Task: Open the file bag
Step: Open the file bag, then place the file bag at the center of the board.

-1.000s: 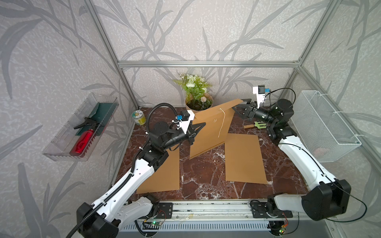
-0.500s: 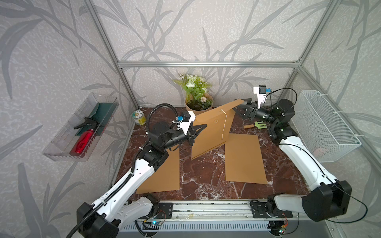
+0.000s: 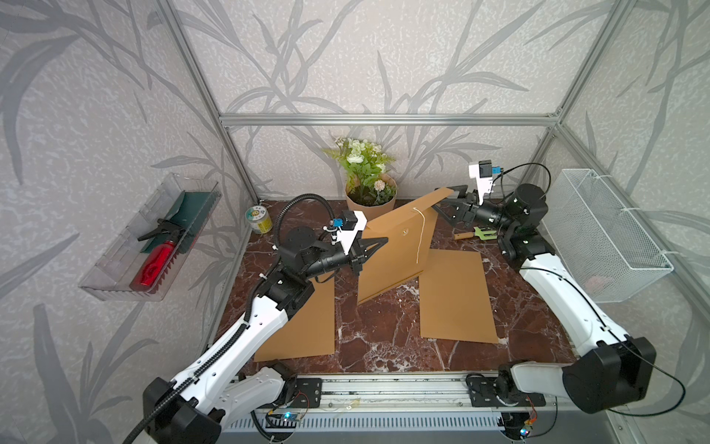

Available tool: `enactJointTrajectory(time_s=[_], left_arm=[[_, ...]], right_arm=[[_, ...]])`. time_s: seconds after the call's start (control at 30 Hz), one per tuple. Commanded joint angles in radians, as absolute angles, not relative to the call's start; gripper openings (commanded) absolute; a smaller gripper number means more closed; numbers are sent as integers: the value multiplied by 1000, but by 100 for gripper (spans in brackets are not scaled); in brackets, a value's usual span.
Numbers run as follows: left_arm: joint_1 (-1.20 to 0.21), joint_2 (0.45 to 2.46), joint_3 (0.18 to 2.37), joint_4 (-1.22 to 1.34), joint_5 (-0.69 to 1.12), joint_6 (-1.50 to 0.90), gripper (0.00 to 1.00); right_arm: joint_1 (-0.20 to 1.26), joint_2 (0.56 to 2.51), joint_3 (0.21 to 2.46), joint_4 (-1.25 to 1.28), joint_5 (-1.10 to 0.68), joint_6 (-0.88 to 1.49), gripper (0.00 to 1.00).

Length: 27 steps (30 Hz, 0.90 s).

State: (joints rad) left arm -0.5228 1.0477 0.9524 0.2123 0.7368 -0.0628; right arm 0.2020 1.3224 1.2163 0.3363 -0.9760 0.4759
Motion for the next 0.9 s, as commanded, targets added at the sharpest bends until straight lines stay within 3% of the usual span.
enactJointTrajectory(time_s=[0.0, 0.4, 0.87], left_arm=[[-528, 1035, 957, 198, 770, -61, 0], [-526, 1019, 943, 179, 771, -56, 0], [-502, 1053, 937, 154, 764, -21, 0]], right_arm=[[209, 1303, 1265, 280, -968, 395, 76], [207, 1281, 1273, 170, -932, 275, 78], [207, 1220, 1233, 230, -1069, 292, 63]])
